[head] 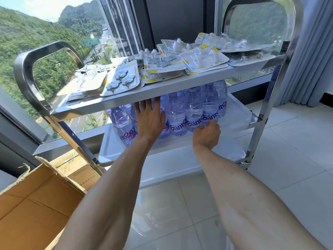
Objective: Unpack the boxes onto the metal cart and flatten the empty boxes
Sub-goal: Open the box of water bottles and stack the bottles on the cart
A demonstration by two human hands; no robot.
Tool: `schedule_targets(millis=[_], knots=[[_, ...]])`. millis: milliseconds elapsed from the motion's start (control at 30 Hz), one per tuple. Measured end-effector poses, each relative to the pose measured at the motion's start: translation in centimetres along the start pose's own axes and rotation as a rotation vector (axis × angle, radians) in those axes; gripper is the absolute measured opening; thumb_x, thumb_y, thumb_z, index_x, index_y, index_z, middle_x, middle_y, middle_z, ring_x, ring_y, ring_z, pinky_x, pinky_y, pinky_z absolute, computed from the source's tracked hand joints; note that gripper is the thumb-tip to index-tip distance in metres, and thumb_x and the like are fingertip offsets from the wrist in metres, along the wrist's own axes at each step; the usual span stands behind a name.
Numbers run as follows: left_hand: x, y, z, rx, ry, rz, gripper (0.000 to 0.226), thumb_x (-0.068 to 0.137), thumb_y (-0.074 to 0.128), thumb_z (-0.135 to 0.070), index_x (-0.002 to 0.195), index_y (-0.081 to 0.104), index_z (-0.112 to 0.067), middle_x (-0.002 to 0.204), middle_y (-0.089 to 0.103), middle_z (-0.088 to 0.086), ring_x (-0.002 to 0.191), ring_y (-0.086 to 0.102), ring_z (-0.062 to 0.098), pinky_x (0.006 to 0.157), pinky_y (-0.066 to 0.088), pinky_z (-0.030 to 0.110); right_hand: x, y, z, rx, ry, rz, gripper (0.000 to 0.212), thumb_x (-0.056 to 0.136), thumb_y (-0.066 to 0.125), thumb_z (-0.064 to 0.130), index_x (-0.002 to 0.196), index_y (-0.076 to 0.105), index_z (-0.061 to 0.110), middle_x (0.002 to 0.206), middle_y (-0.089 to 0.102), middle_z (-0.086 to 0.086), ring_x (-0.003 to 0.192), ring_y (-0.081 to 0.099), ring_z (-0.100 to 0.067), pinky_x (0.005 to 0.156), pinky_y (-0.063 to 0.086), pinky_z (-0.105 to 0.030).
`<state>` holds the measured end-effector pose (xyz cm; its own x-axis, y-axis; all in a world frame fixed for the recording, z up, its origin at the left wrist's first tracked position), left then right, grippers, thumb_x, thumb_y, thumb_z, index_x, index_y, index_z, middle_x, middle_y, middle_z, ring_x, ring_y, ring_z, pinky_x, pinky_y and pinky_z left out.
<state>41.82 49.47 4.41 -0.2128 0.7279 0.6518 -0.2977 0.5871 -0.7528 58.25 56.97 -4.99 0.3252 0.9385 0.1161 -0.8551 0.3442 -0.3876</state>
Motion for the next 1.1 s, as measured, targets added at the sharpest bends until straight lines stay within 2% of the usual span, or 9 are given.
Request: schedule_targets(millis=[167, 300, 367, 500, 567, 700, 800, 933, 1100], knots=[[-0.6, 0.2, 0.0, -0.013, 0.035, 0.014, 0.066, 0.082, 0.062, -0.027, 0.144, 0.041, -0.013, 0.146, 0.038, 0.021, 0.136, 0.032, 0.041, 0.110, 0.026, 0.053, 2.4, -0.4, -1.1, -0.018, 0.032, 0.006, 0.032, 0.088, 0.062, 0.016, 0.117, 0.054, 0.006, 0.118, 0.055, -0.016, 0.112, 0.050, -0.035, 0.086, 0.047, -0.046], [-1.2, -0.7, -0.9, 0.004, 0.139, -0.060, 0.058, 0.072, 0.063, -0.010, 0.129, 0.055, -0.011, 0.129, 0.050, 0.021, 0.111, 0.049, 0.039, 0.082, 0.040, 0.043, 0.6, 0.1, -1.4, -0.051, -0.068, 0.043, 0.030, 0.089, 0.058, 0.013, 0.118, 0.053, 0.005, 0.116, 0.055, -0.016, 0.111, 0.050, -0.034, 0.088, 0.045, -0.046], [-1.4, -1.1, -1.9, -0.045, 0.141, -0.065, 0.054, 0.069, 0.060, -0.006, 0.122, 0.059, -0.010, 0.117, 0.054, 0.018, 0.101, 0.052, 0.037, 0.076, 0.042, 0.042, 0.6, 0.0, -1.0, -0.030, -0.063, 0.040, 0.030, 0.089, 0.057, 0.011, 0.118, 0.053, 0.004, 0.116, 0.055, -0.017, 0.110, 0.050, -0.035, 0.087, 0.045, -0.046], [-2.4, -1.1, -3.2, -0.224, 0.066, 0.063, 0.036, 0.077, 0.060, -0.003, 0.112, 0.060, -0.008, 0.100, 0.055, 0.014, 0.080, 0.058, 0.037, 0.057, 0.048, 0.040, 2.0, -1.0, -0.2, -0.006, -0.028, 0.028, 0.033, 0.089, 0.055, 0.010, 0.121, 0.053, 0.003, 0.119, 0.054, -0.017, 0.114, 0.049, -0.035, 0.087, 0.046, -0.046], [-3.3, -0.6, -3.0, -0.236, 0.046, 0.142, 0.025, 0.084, 0.058, -0.010, 0.110, 0.059, -0.011, 0.098, 0.057, 0.011, 0.072, 0.059, 0.037, 0.056, 0.050, 0.039, 2.4, -1.3, -0.2, -0.004, -0.031, 0.022, 0.035, 0.089, 0.055, 0.009, 0.123, 0.053, 0.003, 0.120, 0.055, -0.017, 0.114, 0.049, -0.035, 0.087, 0.045, -0.046], [-5.0, 0.3, -1.5, -0.272, 0.044, 0.244, 0.011, 0.085, 0.058, -0.016, 0.094, 0.060, -0.011, 0.089, 0.066, 0.010, 0.074, 0.061, 0.035, 0.061, 0.051, 0.037, 2.0, -1.5, -0.3, -0.040, -0.048, 0.019, 0.035, 0.090, 0.055, 0.011, 0.124, 0.052, 0.005, 0.120, 0.056, -0.017, 0.113, 0.050, -0.035, 0.087, 0.045, -0.046], [-6.0, 0.5, 0.2, -0.264, -0.053, 0.281, 0.009, 0.080, 0.058, -0.019, 0.082, 0.061, -0.011, 0.074, 0.068, 0.010, 0.071, 0.062, 0.035, 0.059, 0.050, 0.035, 1.3, -1.3, -0.5, -0.024, -0.024, 0.042, 0.030, 0.091, 0.054, 0.010, 0.120, 0.056, 0.005, 0.116, 0.060, -0.017, 0.110, 0.054, -0.036, 0.085, 0.046, -0.044], [-9.2, 0.3, 3.9, -0.213, -0.287, 0.269, 0.013, 0.082, 0.057, -0.028, 0.078, 0.065, -0.018, 0.073, 0.069, 0.004, 0.069, 0.064, 0.028, 0.060, 0.046, 0.029, -1.0, -0.5, 0.4, 0.032, 0.069, 0.098, 0.015, 0.090, 0.054, 0.012, 0.100, 0.063, 0.006, 0.101, 0.069, -0.020, 0.095, 0.064, -0.039, 0.075, 0.048, -0.039], [-11.8, 0.0, 8.5, -0.106, -0.620, 0.339, 0.018, 0.083, 0.052, -0.027, 0.085, 0.067, -0.018, 0.083, 0.070, 0.007, 0.070, 0.060, 0.026, 0.058, 0.039, 0.027, -5.6, 2.9, 2.6, -0.098, -0.275, 0.359, 0.012, 0.089, 0.052, 0.012, 0.093, 0.063, 0.009, 0.093, 0.069, -0.017, 0.089, 0.063, -0.037, 0.072, 0.049, -0.039]])
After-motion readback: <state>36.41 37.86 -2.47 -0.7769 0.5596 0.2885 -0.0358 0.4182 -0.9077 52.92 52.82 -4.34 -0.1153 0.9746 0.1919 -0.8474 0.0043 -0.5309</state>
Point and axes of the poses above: each hand's wrist, its own x-axis towards the middle knuckle, its own y-axis out of the palm, z = x × y, the point moved 3 cm from there along x, towards the middle knuckle
